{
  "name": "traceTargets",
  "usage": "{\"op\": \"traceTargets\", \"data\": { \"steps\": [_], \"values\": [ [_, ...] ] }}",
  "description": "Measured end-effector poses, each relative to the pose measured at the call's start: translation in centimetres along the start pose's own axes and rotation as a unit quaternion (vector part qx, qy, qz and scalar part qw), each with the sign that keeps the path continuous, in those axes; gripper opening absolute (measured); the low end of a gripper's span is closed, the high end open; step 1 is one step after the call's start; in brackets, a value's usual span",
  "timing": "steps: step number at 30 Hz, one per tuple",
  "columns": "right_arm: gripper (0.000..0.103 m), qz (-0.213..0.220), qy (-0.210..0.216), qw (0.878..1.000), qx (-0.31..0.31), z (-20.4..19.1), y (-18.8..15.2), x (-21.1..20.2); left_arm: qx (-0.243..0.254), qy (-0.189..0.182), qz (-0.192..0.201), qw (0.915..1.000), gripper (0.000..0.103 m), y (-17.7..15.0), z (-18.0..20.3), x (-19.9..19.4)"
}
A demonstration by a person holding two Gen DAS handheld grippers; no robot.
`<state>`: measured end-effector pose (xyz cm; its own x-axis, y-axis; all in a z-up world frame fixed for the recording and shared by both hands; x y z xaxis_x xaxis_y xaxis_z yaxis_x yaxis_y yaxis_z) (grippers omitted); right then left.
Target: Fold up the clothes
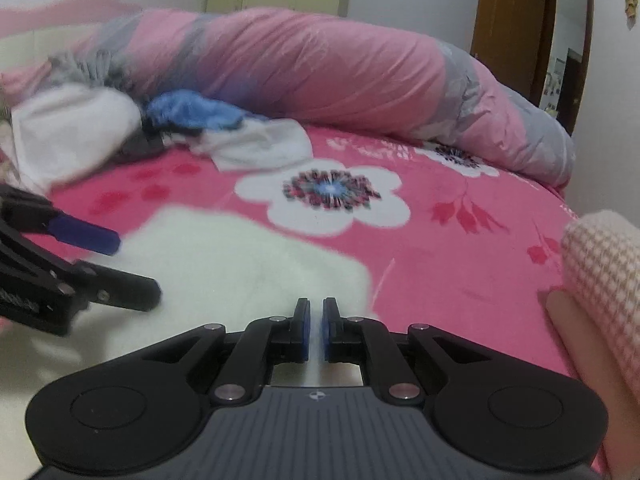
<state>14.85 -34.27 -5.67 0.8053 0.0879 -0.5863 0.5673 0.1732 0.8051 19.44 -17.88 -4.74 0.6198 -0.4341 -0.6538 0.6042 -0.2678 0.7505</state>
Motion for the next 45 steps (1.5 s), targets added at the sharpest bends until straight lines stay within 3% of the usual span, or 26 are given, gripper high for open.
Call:
{"op": "traceTargets", "data": {
  "steps": [2,4,8,10,11,14,16,20,22,27,29,31,33,36,40,42,45],
  "values": [
    [0.006,0.023,0.001,1.0,0.01,0.5,1.3,-0.5,0.011,0.011,0.017,0.9997,0.072,1.0,-0.1,0.1],
    [0.006,0.035,-0.005,0.999,0.02,1.2,2.2,0.0,0.003,0.015,0.007,0.9999,0.072,1.8,-0.7,1.6],
    [0.007,-0.029,-0.003,0.998,0.058,2.4,-0.5,5.7,-0.047,0.008,-0.061,0.997,0.073,1.4,-3.0,6.0],
    [0.007,-0.022,0.006,0.997,0.08,3.2,-1.1,5.9,-0.072,-0.008,-0.069,0.9949,0.073,1.3,-3.9,6.3],
    [0.013,-0.021,0.009,0.996,0.09,3.6,-1.0,5.8,-0.07,-0.006,-0.071,0.995,0.073,1.4,-3.9,6.1],
    [0.017,-0.022,0.004,0.995,0.099,3.9,-1.0,5.5,-0.065,0.005,-0.075,0.995,0.073,1.6,-3.7,5.5],
    [0.017,-0.011,0.0,0.994,0.11,4.2,-0.7,4.1,-0.07,0.017,-0.067,0.9952,0.072,1.7,-3.5,3.7],
    [0.017,0.039,-0.01,0.993,0.108,3.4,0.1,-2.5,-0.064,0.014,0.007,0.9978,0.074,0.7,-2.4,-3.3],
    [0.017,0.06,-0.001,0.994,0.091,2.0,-0.2,-6.3,-0.052,0.002,0.026,0.9983,0.074,-0.3,-1.6,-6.2],
    [0.018,0.053,0.019,0.998,0.035,-3.0,-3.3,-12.2,-0.024,-0.021,0.011,0.9994,0.074,-4.3,1.2,-9.2],
    [0.018,0.021,0.026,0.999,0.031,-4.3,-5.4,-11.9,-0.009,-0.023,-0.012,0.9996,0.074,-6.0,2.4,-8.9],
    [0.017,-0.016,0.02,0.999,0.043,-4.8,-7.4,-10.0,0.001,-0.017,-0.007,0.9998,0.077,-7.2,2.8,-7.9],
    [0.017,-0.012,0.012,0.998,0.059,-4.9,-7.7,-9.5,0.01,-0.011,0.003,0.9999,0.086,-8.2,3.2,-7.0],
    [0.017,-0.009,0.006,0.996,0.09,-4.7,-6.9,-9.6,-0.021,-0.019,-0.016,0.9995,0.086,-7.7,2.5,-7.1],
    [0.017,0.028,-0.004,0.997,0.076,-5.2,-6.3,-13.2,-0.03,-0.008,-0.039,0.9988,0.086,-7.3,2.7,-7.3],
    [0.018,0.036,0.011,0.997,0.066,-5.8,-6.9,-14.7,-0.03,0.004,-0.042,0.9987,0.086,-7.3,3.1,-7.3],
    [0.016,-0.024,-0.011,0.999,0.027,-6.6,-9.9,-12.0,-0.03,0.018,-0.048,0.9983,0.085,-7.4,3.7,-7.5]
  ]
}}
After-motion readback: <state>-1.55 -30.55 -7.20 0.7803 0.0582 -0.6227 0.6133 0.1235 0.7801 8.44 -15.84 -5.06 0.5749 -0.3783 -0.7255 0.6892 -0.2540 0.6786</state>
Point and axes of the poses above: each gripper's, at about its wrist camera, not at the fingertips, and x roughly the way its jaws point, z to its right, y to its top, the point moved 3 cm from there along x, roughly the way its jaws point, and after that the axes turned 4 degrees about -z, right-handed, at the moved point
